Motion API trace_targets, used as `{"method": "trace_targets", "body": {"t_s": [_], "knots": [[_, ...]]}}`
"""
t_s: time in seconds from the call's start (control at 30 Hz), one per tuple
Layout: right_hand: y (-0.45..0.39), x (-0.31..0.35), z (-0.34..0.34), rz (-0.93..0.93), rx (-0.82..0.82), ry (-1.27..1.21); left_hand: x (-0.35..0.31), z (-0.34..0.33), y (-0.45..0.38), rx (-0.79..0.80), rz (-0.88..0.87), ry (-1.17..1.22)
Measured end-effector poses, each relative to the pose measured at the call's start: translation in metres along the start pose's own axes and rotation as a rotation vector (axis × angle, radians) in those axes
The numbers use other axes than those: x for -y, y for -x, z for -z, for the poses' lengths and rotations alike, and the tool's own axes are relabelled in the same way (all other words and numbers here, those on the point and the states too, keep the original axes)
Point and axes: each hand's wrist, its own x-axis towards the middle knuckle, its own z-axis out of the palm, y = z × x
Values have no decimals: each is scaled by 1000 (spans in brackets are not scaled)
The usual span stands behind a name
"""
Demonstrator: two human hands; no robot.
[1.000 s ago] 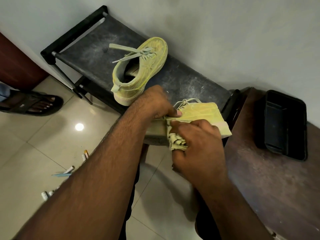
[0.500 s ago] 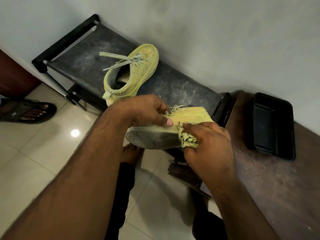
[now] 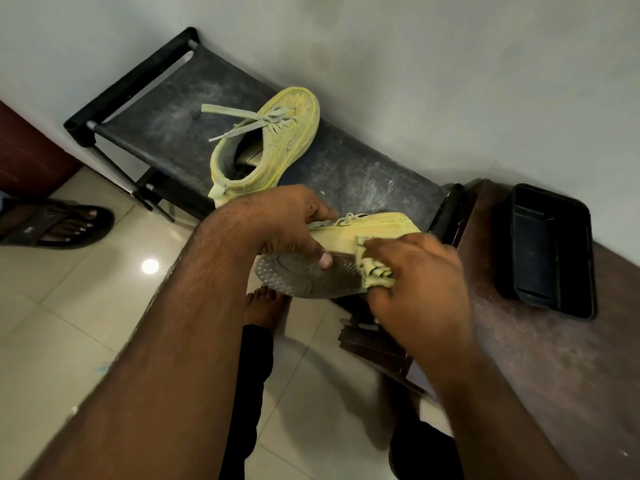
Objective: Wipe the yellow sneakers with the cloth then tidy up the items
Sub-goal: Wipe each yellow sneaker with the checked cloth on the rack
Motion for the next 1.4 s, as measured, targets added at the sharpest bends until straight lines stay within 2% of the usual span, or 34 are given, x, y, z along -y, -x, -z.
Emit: {"method": "trace_targets", "body": {"t_s": [0.07, 0.13, 0.2, 0.3, 0.47, 0.6, 0.73, 1.0, 1.2, 1.27, 1.4], "knots": [[-2, -17, 10, -166, 71, 33, 0, 1, 0, -1, 9, 4], [-4, -25, 13, -231, 35, 47, -1, 1, -1, 5, 6, 8], [-5, -14, 9, -183, 37, 22, -3, 1, -2, 8, 2, 5], [-3, 1, -2, 34, 45, 17, -5, 1, -3, 20, -2, -2], [-8, -29, 10, -196, 9, 35, -3, 3, -1, 21, 10, 152], [-4, -27, 13, -204, 32, 26, -2, 0, -10, -165, 81, 375], [1, -29, 17, -219, 56, 5, -3, -12, -20, -249, 191, 559], [16, -35, 21, -197, 54, -48, -5, -19, -28, -141, 261, 691], [20, -24, 20, -106, 9, -102, -8, -23, -31, -45, 279, 703], [21, -8, 14, 6, -6, -160, -6, -22, -31, -20, 266, 730], [24, 14, 2, 284, 84, -163, -2, -19, -29, -9, 228, 773]]}}
